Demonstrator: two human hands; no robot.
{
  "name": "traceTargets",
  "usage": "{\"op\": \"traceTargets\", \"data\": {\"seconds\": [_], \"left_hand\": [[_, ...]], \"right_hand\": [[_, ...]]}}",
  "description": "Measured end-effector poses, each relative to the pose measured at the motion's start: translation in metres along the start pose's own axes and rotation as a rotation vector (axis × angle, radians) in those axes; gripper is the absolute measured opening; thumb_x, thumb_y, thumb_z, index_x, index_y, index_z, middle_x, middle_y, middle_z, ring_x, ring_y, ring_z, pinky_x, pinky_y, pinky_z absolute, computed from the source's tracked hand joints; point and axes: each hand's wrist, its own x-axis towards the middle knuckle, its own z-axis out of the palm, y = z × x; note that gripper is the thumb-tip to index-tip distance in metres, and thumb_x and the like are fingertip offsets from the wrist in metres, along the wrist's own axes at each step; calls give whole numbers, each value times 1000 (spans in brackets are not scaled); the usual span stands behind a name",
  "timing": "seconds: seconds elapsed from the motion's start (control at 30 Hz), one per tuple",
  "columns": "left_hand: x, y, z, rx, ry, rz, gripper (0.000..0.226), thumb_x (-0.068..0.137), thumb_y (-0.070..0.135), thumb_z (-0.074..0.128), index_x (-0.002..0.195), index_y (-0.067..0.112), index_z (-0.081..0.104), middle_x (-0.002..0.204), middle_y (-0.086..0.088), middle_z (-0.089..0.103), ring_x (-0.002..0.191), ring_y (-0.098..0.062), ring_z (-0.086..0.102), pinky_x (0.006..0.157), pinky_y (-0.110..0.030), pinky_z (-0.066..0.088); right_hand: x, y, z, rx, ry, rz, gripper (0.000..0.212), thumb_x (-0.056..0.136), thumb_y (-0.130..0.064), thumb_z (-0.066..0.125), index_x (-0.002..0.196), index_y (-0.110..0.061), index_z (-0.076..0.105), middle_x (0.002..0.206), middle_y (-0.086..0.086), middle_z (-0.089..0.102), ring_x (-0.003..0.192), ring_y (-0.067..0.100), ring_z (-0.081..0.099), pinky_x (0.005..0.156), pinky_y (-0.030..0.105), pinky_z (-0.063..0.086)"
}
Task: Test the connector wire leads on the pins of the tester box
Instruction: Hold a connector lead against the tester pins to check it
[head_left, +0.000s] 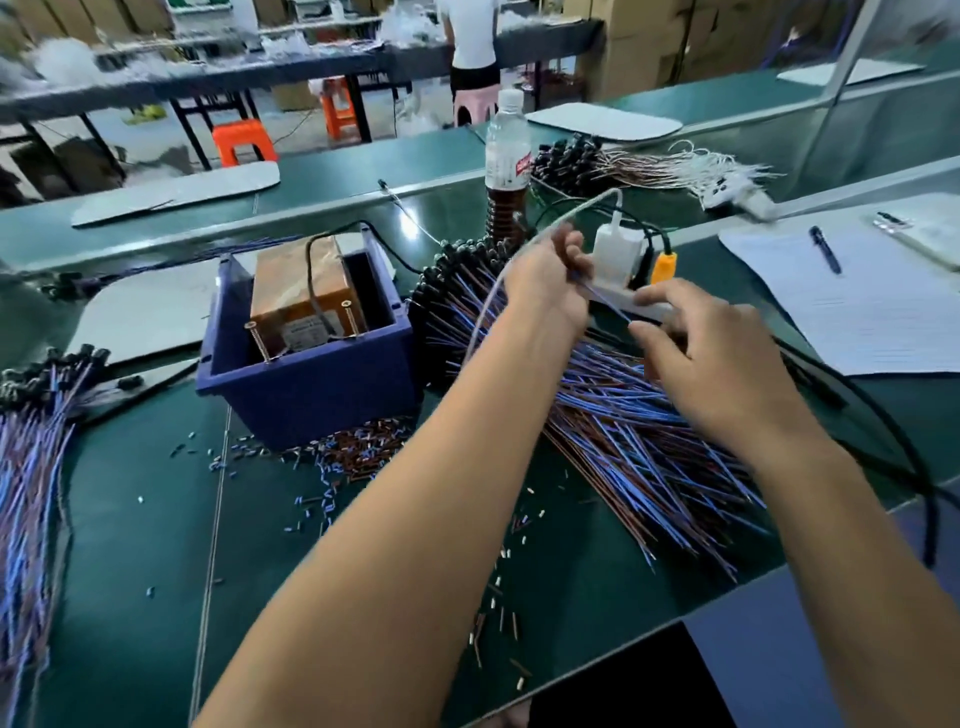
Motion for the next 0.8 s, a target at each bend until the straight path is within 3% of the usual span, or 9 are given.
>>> {"op": "traceTargets", "data": {"seconds": [0.1,0.2,0.27,0.33,0.43,0.57,0.67,0.73,0.8], "left_hand": [[-5,28,-11,171,5,177,28,110,8,42,94,6,64,83,-5,60,70,-10,51,68,-21,43],[-5,44,-24,634,102,404,26,108,16,51,92,11,72,78,2,64,62,-5,52,69,-23,46],[-2,50,-36,960,238,505,26,107,23,54,96,10,74,73,2,62,64,-12,54,68,-25,46],[-1,51,-50,1145,282,482,33,106,30,54,103,3,72,79,-6,67,73,-23,57,71,-29,46],[-14,45,-68,1372,192,385,48,107,40,49,98,-2,70,93,-16,76,86,-33,72,85,-41,60],[-55,44,-103,1424,-48,318,47,106,44,49,92,5,71,72,0,76,55,-11,63,62,-27,51],[-92,55,-141,1335,-221,405,43,106,45,47,99,9,71,71,3,73,53,-8,56,56,-23,46],[-118,68,-163,1271,-234,545,41,106,44,48,96,13,73,69,2,71,54,-7,55,56,-23,44],[-142,83,-189,1208,-149,694,42,103,43,51,85,11,72,59,4,62,52,-6,51,53,-27,40]], "right_hand": [[8,5,-1,-35,87,47,11,100,-28,67,101,-20,76,78,2,73,71,21,67,66,32,50],[13,1,4,-77,93,86,9,97,-28,73,94,-20,73,78,3,74,74,25,70,74,37,58],[15,-4,14,-131,67,63,11,94,-29,76,89,-19,74,81,6,73,76,27,68,75,38,58],[13,-13,26,-184,44,47,13,91,-31,80,87,-19,77,82,6,70,75,25,63,73,34,54],[11,-20,38,-224,5,47,13,89,-30,82,86,-18,79,82,7,73,77,28,66,74,37,57],[5,-28,46,-235,41,97,9,88,-26,81,88,-18,80,88,11,74,87,36,68,77,41,57],[-4,-48,54,-106,292,14,12,90,-11,71,99,-11,78,98,16,72,90,38,65,79,39,49],[-9,-80,65,26,449,-145,16,88,-6,64,98,-9,76,95,14,71,87,34,63,79,39,46],[-17,-126,85,219,445,-334,15,86,-2,64,94,-8,74,92,9,70,84,26,62,78,36,47]]}}
